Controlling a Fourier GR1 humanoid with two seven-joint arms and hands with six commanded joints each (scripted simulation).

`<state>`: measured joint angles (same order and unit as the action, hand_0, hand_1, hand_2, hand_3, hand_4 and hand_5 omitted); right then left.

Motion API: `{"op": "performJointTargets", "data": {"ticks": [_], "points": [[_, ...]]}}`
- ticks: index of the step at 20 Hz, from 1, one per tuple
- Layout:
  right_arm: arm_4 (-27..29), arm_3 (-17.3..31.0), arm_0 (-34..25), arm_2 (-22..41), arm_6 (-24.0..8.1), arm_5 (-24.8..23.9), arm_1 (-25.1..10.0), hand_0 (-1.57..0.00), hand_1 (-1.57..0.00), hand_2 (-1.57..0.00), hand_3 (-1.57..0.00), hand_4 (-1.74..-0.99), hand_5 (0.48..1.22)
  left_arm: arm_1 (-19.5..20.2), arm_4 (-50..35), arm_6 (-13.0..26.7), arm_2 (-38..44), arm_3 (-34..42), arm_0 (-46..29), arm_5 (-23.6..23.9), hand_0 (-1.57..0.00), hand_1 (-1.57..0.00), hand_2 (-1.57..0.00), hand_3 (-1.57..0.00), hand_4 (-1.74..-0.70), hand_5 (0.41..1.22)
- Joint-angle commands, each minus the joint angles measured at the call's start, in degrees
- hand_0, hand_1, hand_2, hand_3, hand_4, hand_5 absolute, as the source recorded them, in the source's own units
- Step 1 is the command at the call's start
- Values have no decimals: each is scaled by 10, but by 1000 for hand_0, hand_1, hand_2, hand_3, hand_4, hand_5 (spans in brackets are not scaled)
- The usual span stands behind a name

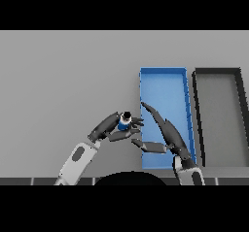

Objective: Pick up the blue pipe and place it into the blue bin.

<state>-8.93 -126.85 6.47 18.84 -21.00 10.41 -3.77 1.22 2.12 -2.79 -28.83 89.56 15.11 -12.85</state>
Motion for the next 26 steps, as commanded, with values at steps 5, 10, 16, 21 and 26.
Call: {"op": "performJointTargets", "data": {"ticks": [5,10,16,21,26], "points": [[19,38,-101,22,-68,31,18,1,0,-46,1,-1268,555,-14,4,-5,11,-19,11,-12,-1571,-1571,-1571,-1571,-1464,1221],[34,68,-191,13,-93,46,18,-11,-20,-71,1,-1209,534,-17,-8,5,22,-18,1,-34,-1571,-1571,-1571,-1571,-1470,1221],[57,103,-275,4,-139,62,26,-168,-218,-261,-128,-1233,487,-14,18,15,34,-12,-3,-38,-1571,-1571,-1571,-1571,-1462,1221],[61,130,-291,6,-127,68,37,-1015,-1015,-1042,-872,-1514,550,-23,32,45,35,-11,-8,-37,-1571,-1571,-1571,-1571,-1645,1221],[82,138,-287,18,-105,49,49,-1389,-1389,-1398,-1250,-1648,929,-43,8,14,44,-9,-16,-59,-1571,-1571,-1571,-1490,-1707,1221]]}}
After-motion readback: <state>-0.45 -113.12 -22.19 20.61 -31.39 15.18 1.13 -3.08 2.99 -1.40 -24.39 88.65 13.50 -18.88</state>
